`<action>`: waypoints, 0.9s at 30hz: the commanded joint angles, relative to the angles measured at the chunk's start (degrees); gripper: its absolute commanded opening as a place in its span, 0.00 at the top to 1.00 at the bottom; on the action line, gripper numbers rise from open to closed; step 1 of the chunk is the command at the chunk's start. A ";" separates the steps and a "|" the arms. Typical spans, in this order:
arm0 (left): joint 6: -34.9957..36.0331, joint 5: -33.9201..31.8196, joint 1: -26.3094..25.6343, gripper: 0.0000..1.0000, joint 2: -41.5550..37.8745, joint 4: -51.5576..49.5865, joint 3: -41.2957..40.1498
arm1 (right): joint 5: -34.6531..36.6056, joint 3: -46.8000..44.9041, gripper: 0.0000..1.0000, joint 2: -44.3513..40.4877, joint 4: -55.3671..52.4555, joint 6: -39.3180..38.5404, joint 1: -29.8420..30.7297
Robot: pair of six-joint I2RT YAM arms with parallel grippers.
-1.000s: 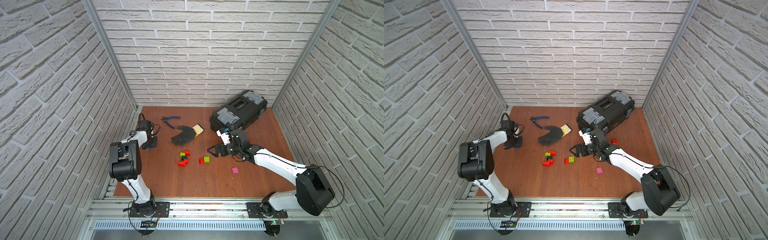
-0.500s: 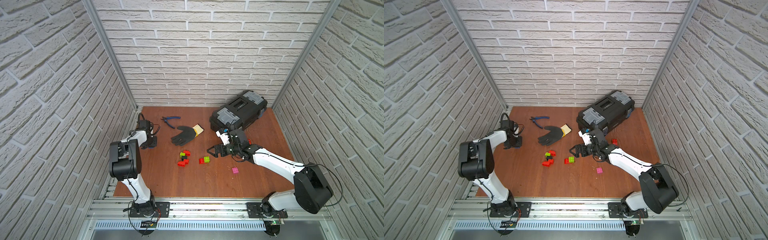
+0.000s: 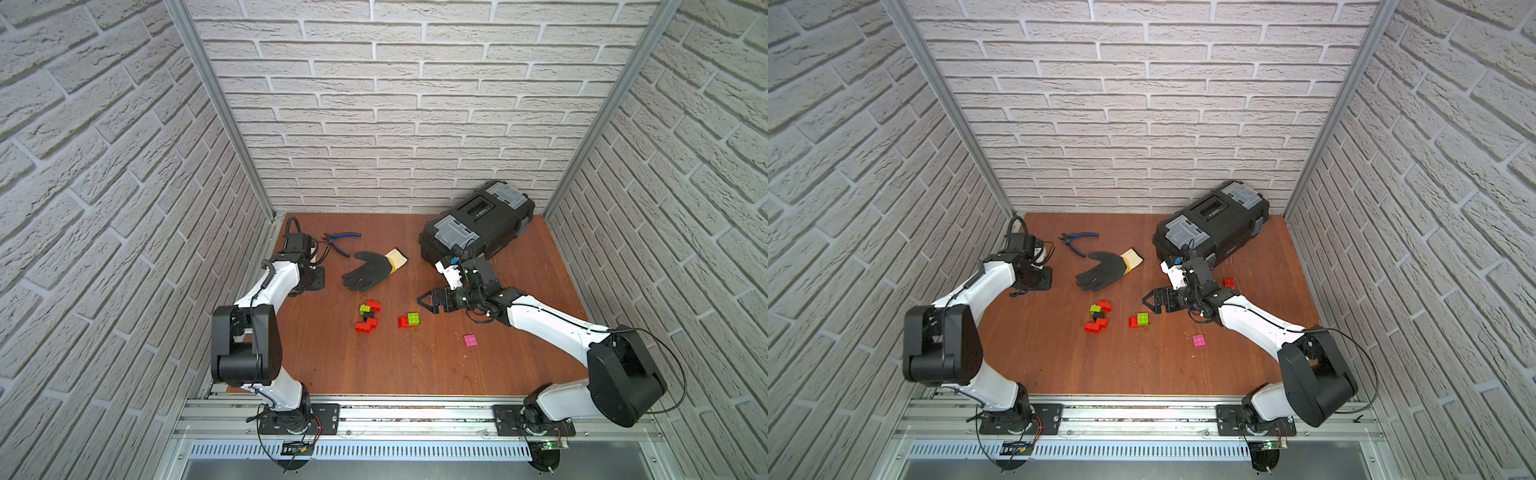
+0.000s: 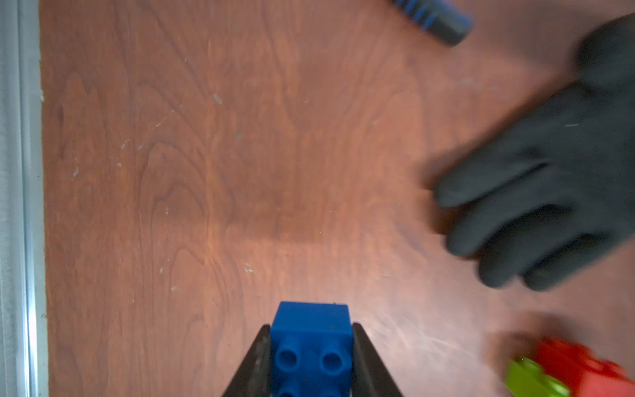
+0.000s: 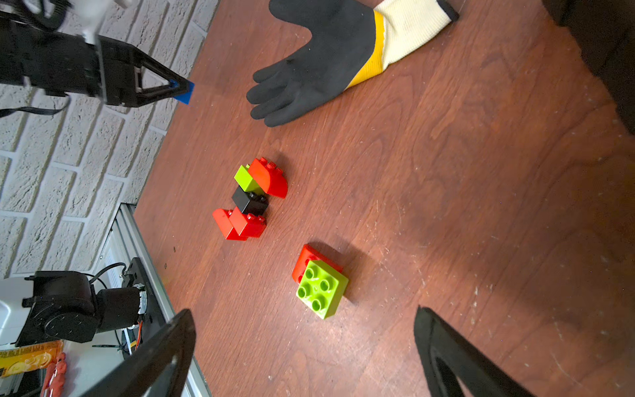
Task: Assemble the letter s with lego
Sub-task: Pick up the lego brick from the center of the board.
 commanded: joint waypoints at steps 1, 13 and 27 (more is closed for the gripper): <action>-5.77 0.66 -3.08 0.70 -3.83 -4.87 0.78 | 0.12 0.11 0.00 -0.06 -0.35 -0.17 -0.52; -20.26 -3.41 -21.14 0.66 -8.10 -10.28 3.59 | 0.84 -1.92 0.00 -1.79 -4.10 0.43 -2.63; -36.27 -13.94 -41.25 0.66 2.63 -13.62 12.22 | 1.54 -6.35 0.00 -7.70 -8.44 -0.68 -4.96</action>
